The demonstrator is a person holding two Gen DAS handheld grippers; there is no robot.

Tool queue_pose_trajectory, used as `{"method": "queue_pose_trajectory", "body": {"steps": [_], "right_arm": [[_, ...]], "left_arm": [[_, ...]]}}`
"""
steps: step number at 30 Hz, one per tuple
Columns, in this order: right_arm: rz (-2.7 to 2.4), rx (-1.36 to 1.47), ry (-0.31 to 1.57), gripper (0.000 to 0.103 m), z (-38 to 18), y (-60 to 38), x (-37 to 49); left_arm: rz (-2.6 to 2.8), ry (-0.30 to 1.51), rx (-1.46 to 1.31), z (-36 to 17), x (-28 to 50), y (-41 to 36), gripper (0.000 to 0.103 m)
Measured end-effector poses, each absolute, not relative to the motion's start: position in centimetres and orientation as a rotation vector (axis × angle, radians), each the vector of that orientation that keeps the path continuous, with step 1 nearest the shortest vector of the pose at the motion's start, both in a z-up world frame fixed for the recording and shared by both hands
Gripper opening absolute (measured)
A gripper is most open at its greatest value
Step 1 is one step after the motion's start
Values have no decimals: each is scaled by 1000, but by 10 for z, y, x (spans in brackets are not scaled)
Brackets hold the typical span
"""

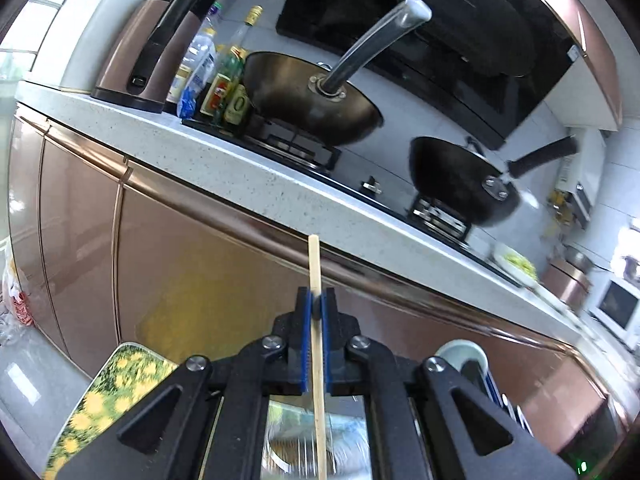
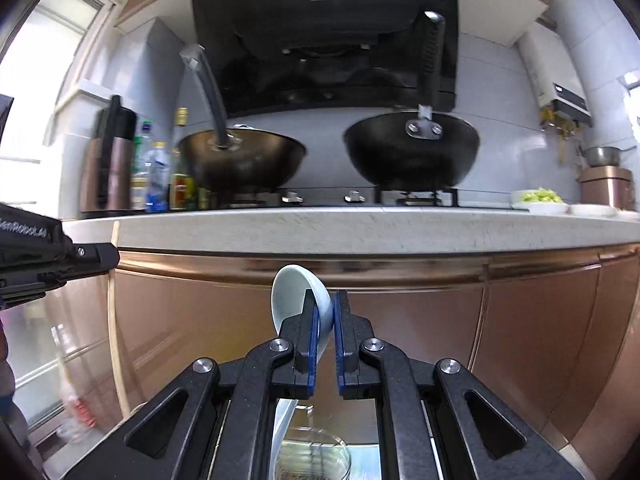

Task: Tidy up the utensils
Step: 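Carry the spoon and chopstick into the glass holder and open both tools, then move both open tools back down toward the remaining utensils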

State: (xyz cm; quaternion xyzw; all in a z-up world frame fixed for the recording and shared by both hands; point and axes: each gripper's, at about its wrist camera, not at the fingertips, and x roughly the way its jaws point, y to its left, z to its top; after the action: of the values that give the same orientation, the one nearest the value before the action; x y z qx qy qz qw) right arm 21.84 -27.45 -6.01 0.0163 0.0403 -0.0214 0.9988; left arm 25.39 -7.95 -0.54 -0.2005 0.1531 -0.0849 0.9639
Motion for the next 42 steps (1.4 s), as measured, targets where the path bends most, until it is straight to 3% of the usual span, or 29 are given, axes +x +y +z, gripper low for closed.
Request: {"method": "queue_pose_trajectory", "body": {"steps": [12, 14, 16, 17, 19, 32, 42], "right_arm": [[-92, 66, 143, 10, -134, -287, 246], [-85, 77, 162, 16, -143, -287, 242], [-83, 80, 163, 27, -146, -287, 236], [-81, 82, 159, 33, -145, -286, 233], [-77, 79, 145, 38, -140, -285, 224], [-66, 49, 92, 38, -41, -294, 143], [21, 33, 128, 38, 21, -303, 69]], "left_arm": [[-70, 272, -287, -81, 288, -124, 7], [-81, 286, -281, -87, 286, -124, 13], [-97, 291, -282, -87, 280, -121, 25], [-105, 289, -281, -85, 276, -120, 26], [-120, 275, -271, -75, 265, -116, 27], [-106, 192, -171, 47, 161, -43, 27], [-98, 350, -137, 66, 102, 21, 27]]}}
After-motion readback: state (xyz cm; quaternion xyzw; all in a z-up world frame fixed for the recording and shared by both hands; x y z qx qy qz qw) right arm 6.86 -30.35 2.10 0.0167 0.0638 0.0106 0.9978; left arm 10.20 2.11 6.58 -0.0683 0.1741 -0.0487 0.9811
